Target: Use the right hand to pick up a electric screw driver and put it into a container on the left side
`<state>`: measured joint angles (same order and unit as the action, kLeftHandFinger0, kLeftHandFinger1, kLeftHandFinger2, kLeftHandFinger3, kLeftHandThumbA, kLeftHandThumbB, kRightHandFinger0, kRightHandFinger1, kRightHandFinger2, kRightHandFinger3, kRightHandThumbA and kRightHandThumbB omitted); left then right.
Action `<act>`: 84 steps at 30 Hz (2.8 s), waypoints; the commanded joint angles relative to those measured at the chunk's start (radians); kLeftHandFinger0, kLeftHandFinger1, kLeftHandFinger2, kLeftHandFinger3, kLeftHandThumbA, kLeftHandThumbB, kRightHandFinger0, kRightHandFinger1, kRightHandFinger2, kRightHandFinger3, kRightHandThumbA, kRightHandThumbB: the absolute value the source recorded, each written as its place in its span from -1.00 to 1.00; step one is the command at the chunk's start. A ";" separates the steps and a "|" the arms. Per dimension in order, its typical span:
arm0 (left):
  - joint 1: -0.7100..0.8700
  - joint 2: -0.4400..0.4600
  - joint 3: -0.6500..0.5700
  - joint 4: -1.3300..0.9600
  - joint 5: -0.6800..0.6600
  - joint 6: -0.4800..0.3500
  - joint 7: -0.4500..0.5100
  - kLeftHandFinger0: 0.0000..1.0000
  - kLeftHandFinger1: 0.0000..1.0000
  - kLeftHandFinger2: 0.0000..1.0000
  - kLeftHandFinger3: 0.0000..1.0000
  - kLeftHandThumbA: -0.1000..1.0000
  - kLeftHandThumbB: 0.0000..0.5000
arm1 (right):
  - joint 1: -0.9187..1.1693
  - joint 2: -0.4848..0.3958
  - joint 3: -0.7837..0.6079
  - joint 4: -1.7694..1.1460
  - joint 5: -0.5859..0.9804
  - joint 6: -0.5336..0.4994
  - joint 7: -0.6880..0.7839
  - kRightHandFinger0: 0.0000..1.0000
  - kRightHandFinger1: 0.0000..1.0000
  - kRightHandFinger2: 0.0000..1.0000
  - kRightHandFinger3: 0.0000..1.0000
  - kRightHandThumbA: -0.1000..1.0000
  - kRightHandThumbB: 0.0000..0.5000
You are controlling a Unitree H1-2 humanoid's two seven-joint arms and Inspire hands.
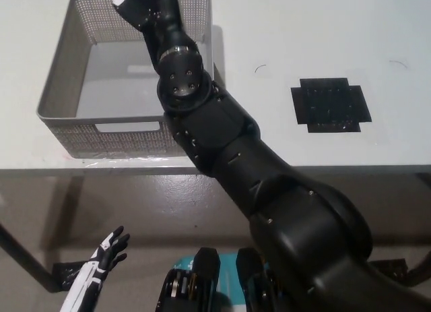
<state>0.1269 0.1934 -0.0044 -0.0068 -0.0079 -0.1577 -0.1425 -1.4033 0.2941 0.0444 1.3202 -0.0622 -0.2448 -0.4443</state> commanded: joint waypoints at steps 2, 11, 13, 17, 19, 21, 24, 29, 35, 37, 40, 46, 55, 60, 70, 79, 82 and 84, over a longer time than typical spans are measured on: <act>-0.017 0.026 -0.012 -0.046 0.015 -0.001 -0.020 1.00 1.00 1.00 1.00 1.00 -0.83 | -0.018 -0.016 0.007 0.010 -0.009 -0.077 0.024 -1.00 -0.71 0.11 -0.15 -1.00 -0.49; -0.038 0.043 -0.021 -0.044 0.027 0.005 -0.026 1.00 1.00 1.00 1.00 1.00 -0.73 | 0.047 -0.070 -0.004 0.034 0.018 -0.073 0.166 -0.10 0.07 0.34 0.47 -0.15 0.07; -0.040 0.043 -0.021 -0.033 0.014 -0.005 -0.029 1.00 1.00 1.00 1.00 1.00 -0.70 | 0.057 -0.081 0.002 0.036 0.016 -0.067 0.192 0.27 0.48 0.81 0.81 0.02 0.07; -0.047 0.047 -0.024 -0.035 0.011 0.006 -0.031 1.00 1.00 1.00 1.00 1.00 -0.67 | 0.064 -0.093 -0.001 0.032 0.021 -0.056 0.216 0.52 0.69 0.97 0.99 0.10 0.07; -0.047 0.048 -0.025 -0.038 0.013 0.009 -0.030 1.00 1.00 1.00 1.00 1.00 -0.66 | 0.069 -0.098 0.001 0.032 0.018 -0.062 0.216 0.51 0.65 0.93 0.99 0.10 0.06; -0.049 0.047 -0.027 -0.035 0.015 0.005 -0.031 1.00 1.00 1.00 1.00 1.00 -0.67 | 0.072 -0.103 -0.001 0.031 0.019 -0.064 0.220 0.61 0.76 1.00 1.00 0.11 0.02; -0.053 0.050 -0.030 -0.029 0.012 -0.006 -0.037 1.00 1.00 1.00 1.00 1.00 -0.68 | 0.077 -0.112 0.006 0.025 0.010 -0.071 0.220 1.00 1.00 1.00 1.00 0.44 0.12; -0.057 0.050 -0.031 -0.028 0.014 0.000 -0.040 1.00 1.00 1.00 1.00 1.00 -0.63 | 0.071 -0.139 -0.011 -0.027 0.034 -0.094 0.267 1.00 1.00 1.00 1.00 0.85 0.34; -0.066 0.061 -0.026 -0.035 0.007 0.019 -0.054 1.00 1.00 1.00 1.00 1.00 -0.67 | 0.093 -0.198 -0.052 -0.255 0.069 -0.060 0.300 1.00 1.00 1.00 1.00 0.91 0.42; -0.072 0.069 -0.024 -0.037 -0.017 0.034 -0.070 1.00 1.00 1.00 1.00 1.00 -0.67 | 0.134 -0.233 -0.052 -0.417 0.051 -0.009 0.292 1.00 1.00 1.00 1.00 1.00 0.48; -0.073 0.071 -0.024 -0.038 -0.021 0.045 -0.077 1.00 1.00 1.00 1.00 1.00 -0.75 | 0.207 -0.286 -0.055 -0.656 0.034 0.058 0.293 1.00 1.00 1.00 1.00 1.00 0.33; -0.083 0.071 -0.030 -0.024 0.005 0.019 -0.070 1.00 1.00 1.00 1.00 1.00 -0.87 | 0.312 -0.392 -0.097 -1.013 0.079 0.154 0.340 1.00 1.00 1.00 1.00 1.00 0.41; -0.081 0.077 -0.020 -0.008 0.009 0.002 -0.063 1.00 1.00 1.00 1.00 1.00 -0.89 | 0.694 -0.485 -0.148 -1.546 0.183 0.203 0.373 1.00 1.00 1.00 1.00 1.00 0.14; -0.071 0.065 -0.015 -0.003 -0.006 0.004 -0.058 1.00 1.00 1.00 1.00 1.00 -0.85 | 0.980 -0.462 -0.111 -1.667 0.155 0.126 0.364 1.00 1.00 1.00 1.00 1.00 0.03; -0.025 0.043 -0.004 -0.010 -0.016 -0.010 -0.039 1.00 1.00 1.00 1.00 1.00 -0.95 | 1.340 -0.399 0.025 -1.531 0.108 0.010 0.401 1.00 1.00 1.00 1.00 1.00 0.00; -0.017 0.029 0.006 0.004 -0.011 -0.025 -0.033 1.00 1.00 1.00 1.00 1.00 -0.96 | 1.473 -0.341 0.009 -1.276 0.210 -0.088 0.430 1.00 1.00 1.00 1.00 0.97 -0.26; -0.021 0.025 0.011 0.007 -0.011 -0.020 -0.030 1.00 1.00 1.00 1.00 1.00 -0.92 | 1.473 -0.341 -0.008 -1.198 0.255 -0.100 0.460 1.00 1.00 1.00 1.00 0.98 -0.25; -0.013 0.022 0.013 0.000 -0.011 -0.014 -0.029 1.00 1.00 1.00 1.00 1.00 -0.94 | 1.471 -0.340 -0.012 -1.183 0.257 -0.102 0.469 1.00 1.00 1.00 1.00 0.96 -0.17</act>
<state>0.1128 0.2157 -0.0075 0.0099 0.0019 -0.1391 -0.1830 0.0800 -0.0532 0.0544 0.1148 0.1222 -0.2635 -0.0327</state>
